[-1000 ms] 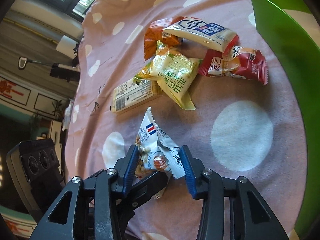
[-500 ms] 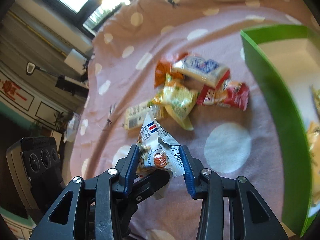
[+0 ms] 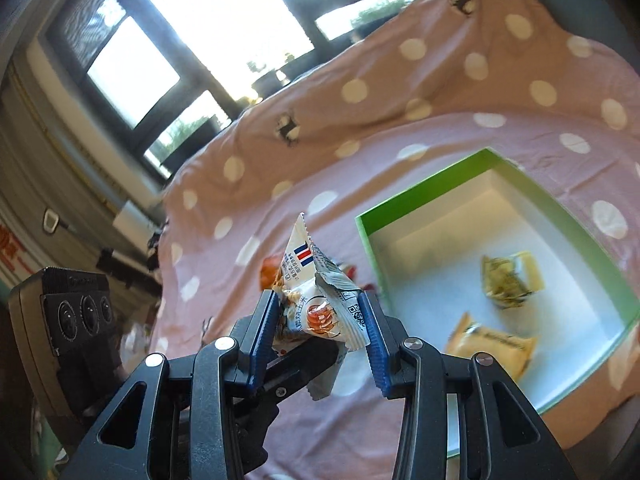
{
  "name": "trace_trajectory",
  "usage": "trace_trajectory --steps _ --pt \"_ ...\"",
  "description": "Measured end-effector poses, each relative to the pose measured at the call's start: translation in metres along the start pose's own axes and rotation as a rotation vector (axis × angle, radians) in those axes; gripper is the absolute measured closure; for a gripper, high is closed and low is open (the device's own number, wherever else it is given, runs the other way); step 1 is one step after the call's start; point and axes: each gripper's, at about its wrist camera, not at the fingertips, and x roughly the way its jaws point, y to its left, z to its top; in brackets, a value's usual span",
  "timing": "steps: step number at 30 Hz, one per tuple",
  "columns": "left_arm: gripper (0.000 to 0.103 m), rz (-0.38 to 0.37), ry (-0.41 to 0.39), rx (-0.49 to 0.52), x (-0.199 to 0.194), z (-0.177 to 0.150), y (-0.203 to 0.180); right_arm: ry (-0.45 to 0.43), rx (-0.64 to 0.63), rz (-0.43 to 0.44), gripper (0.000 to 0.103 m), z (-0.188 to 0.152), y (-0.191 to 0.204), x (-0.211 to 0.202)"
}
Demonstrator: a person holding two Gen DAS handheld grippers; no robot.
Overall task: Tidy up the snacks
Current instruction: 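Carry the white peanut bag into the green box and open the right gripper, then withdraw the right gripper from the box back toward the snack pile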
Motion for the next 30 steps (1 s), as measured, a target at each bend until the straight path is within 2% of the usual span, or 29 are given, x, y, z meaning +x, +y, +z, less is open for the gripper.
trace_trajectory --steps 6,11,23,24,28,30 --pt "0.068 -0.018 0.073 0.046 0.044 0.012 -0.019 -0.024 0.117 -0.027 0.059 0.009 -0.049 -0.005" --pt "0.07 -0.007 0.137 0.06 0.075 0.01 -0.026 -0.002 0.191 -0.059 0.059 0.01 -0.081 0.006" --pt "0.068 0.019 0.207 0.05 0.105 0.005 -0.024 0.046 0.256 -0.085 0.059 0.002 -0.112 0.025" --pt "0.067 0.022 0.204 0.053 0.104 0.005 -0.024 0.048 0.255 -0.089 0.057 0.001 -0.111 0.025" --pt "0.064 0.032 0.186 0.056 0.094 0.006 -0.021 0.028 0.254 -0.131 0.031 0.002 -0.11 0.018" --pt "0.063 0.029 0.161 0.042 0.085 0.007 -0.017 0.013 0.25 -0.139 0.025 0.002 -0.108 0.014"
